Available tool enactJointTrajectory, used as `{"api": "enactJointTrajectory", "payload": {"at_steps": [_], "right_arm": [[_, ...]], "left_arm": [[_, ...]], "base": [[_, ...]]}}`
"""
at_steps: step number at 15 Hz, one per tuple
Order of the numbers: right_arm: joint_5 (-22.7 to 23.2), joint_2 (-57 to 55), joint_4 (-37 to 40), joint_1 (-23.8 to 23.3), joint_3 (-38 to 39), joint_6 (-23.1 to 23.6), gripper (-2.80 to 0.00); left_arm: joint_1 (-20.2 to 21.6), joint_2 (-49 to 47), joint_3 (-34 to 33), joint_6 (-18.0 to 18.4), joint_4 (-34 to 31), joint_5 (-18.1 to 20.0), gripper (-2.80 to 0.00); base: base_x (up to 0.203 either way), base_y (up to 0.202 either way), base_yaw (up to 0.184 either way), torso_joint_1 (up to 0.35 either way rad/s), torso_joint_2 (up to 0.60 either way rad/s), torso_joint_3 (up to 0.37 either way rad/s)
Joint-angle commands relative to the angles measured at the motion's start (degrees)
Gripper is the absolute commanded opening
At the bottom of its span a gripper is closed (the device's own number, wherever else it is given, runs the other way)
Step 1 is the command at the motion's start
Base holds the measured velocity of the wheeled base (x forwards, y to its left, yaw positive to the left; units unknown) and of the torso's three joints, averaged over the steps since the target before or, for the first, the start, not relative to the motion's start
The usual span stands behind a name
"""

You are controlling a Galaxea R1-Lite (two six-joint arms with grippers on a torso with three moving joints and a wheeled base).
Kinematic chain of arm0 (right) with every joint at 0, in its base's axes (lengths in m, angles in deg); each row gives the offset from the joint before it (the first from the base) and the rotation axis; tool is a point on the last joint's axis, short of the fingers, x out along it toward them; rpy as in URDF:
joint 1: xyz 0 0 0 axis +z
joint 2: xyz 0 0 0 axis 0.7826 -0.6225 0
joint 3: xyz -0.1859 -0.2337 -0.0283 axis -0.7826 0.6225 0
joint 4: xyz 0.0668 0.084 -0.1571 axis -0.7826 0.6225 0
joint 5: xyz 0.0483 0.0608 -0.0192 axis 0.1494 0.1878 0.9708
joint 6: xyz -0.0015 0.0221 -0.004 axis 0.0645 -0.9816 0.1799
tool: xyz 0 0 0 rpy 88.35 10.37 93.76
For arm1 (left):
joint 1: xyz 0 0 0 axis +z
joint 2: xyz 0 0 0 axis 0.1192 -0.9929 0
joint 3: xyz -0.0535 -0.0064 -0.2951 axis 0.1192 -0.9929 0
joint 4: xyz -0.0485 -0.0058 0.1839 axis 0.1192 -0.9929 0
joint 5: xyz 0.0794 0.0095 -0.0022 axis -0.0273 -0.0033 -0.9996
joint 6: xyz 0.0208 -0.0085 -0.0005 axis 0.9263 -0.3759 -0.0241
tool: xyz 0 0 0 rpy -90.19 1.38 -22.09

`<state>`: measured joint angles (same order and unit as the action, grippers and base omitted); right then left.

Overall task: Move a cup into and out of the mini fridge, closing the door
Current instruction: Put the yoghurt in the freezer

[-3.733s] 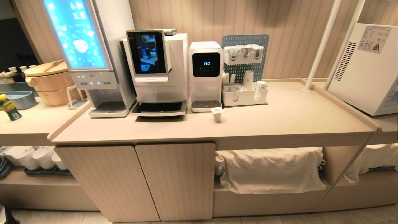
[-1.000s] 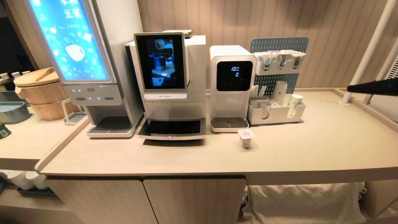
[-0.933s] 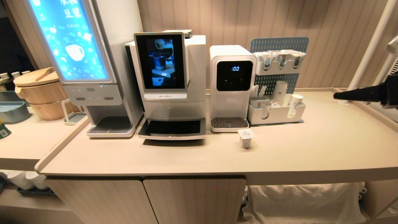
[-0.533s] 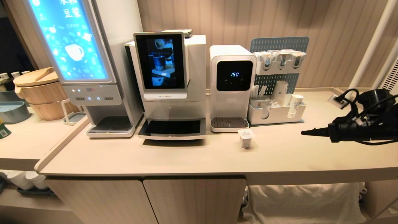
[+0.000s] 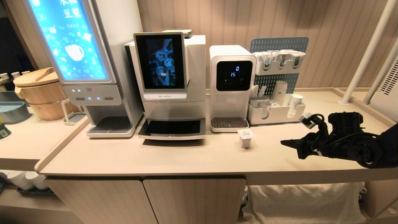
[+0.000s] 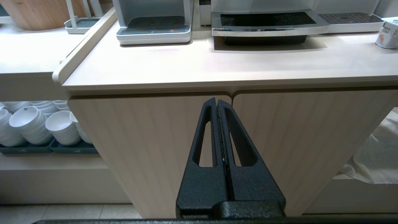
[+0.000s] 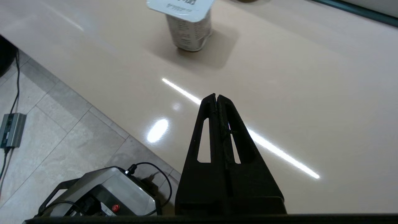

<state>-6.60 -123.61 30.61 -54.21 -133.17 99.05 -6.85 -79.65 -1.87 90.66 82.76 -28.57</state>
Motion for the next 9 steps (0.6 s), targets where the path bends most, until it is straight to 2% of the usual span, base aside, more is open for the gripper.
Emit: {"api": "enactJointTrajectory", "payload": {"at_steps": [1,5,9], "right_arm": [[0.39,-1.80,-0.53,2.03,1.47,0.10,0.00],[0.97,-6.13,-0.89,4.72,0.58,-0.31,0.00],[0.26,-10.89,-9.95,7.46,0.63,-2.21,0.00]], "left_arm": [[0.00,-0.09,-0.09,0.00,-0.02,0.02,-2.80],[0.00,-0.09,-0.09,-0.53,0.07,0.00,-2.80],[0.00,-0.07,-0.09,-0.53,-0.01,0.09,-2.80]], "base": [[0.000,0.000,0.000,0.000,0.00,0.000],[0.000,0.000,0.000,0.000,0.00,0.000],[0.000,0.000,0.000,0.000,0.00,0.000]]}}
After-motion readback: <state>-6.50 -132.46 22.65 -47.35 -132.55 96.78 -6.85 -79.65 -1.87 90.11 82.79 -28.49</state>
